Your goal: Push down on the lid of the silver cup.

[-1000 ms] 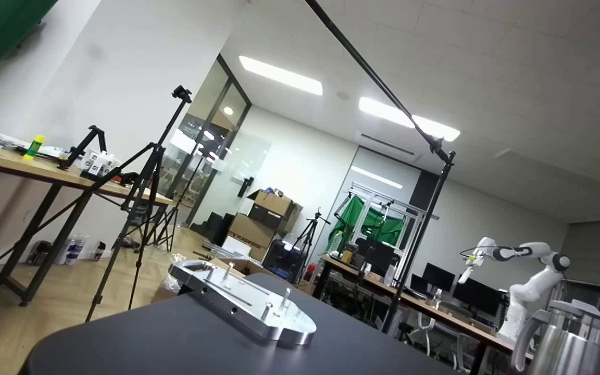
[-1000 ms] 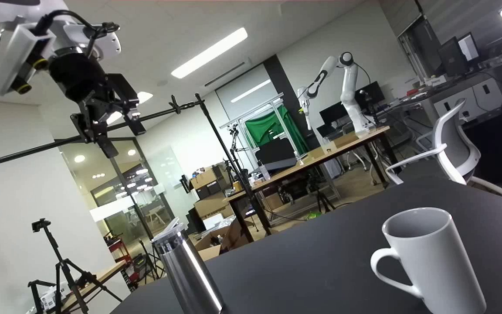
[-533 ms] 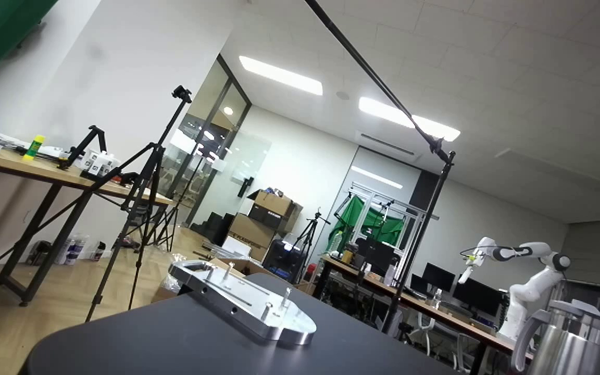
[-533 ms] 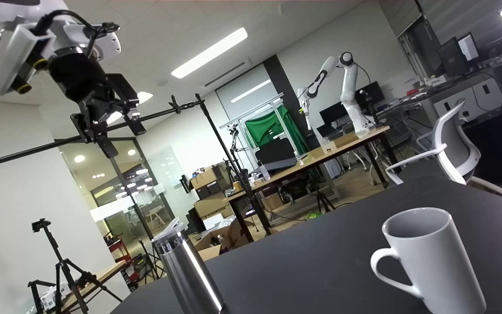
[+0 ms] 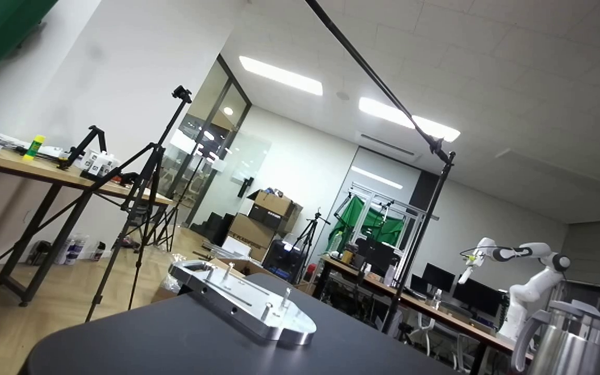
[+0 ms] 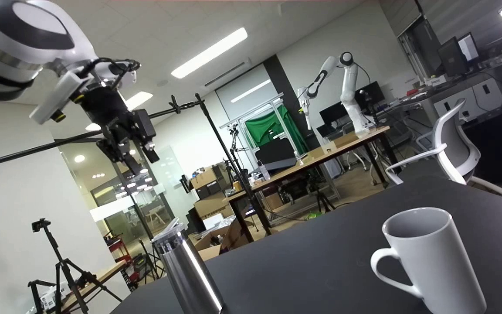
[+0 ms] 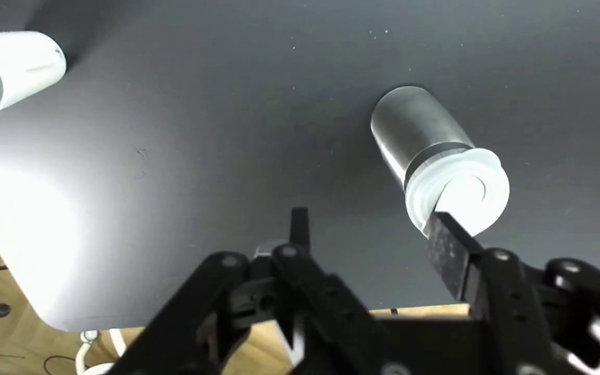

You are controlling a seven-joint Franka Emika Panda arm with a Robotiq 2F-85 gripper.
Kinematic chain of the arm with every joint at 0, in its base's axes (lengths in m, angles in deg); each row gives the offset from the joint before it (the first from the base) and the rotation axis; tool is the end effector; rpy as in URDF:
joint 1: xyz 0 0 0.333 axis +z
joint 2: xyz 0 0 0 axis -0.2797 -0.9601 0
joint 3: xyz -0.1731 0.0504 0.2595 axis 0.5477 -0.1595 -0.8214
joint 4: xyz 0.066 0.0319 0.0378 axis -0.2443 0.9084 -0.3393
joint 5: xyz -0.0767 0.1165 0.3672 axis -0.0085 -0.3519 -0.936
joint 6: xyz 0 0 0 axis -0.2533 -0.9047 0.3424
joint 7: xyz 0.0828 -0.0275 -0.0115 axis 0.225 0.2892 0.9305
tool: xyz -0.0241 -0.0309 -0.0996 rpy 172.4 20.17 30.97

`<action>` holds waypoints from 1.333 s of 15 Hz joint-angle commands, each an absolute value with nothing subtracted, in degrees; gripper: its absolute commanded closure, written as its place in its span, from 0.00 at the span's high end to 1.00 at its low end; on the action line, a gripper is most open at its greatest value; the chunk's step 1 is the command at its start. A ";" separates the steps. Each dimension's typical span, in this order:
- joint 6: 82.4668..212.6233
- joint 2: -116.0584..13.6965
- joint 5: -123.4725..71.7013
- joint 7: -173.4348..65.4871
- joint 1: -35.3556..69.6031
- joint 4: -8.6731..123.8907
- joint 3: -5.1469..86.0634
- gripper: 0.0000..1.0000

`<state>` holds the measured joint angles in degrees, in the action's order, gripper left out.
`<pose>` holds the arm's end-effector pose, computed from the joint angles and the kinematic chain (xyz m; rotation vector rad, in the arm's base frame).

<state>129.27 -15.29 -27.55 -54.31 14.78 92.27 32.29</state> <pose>0.4659 0.0240 0.5274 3.0970 -0.0499 0.2369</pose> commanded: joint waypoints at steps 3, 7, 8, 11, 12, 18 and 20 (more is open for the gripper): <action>128.88 -30.61 -26.38 -60.08 16.60 80.19 30.71 0.17; 125.85 -37.36 -26.95 -60.53 18.57 73.38 30.82 0.00; 129.23 -34.22 -27.52 -58.57 18.48 78.41 31.43 0.00; 129.18 -35.64 -27.58 -58.38 18.85 77.68 31.51 0.01; 129.18 -35.57 -27.58 -58.32 18.83 77.68 31.60 0.01; 129.18 -35.38 -27.58 -58.29 18.81 77.69 31.66 0.01; 128.71 -36.51 -27.68 -58.55 18.93 76.88 31.56 0.00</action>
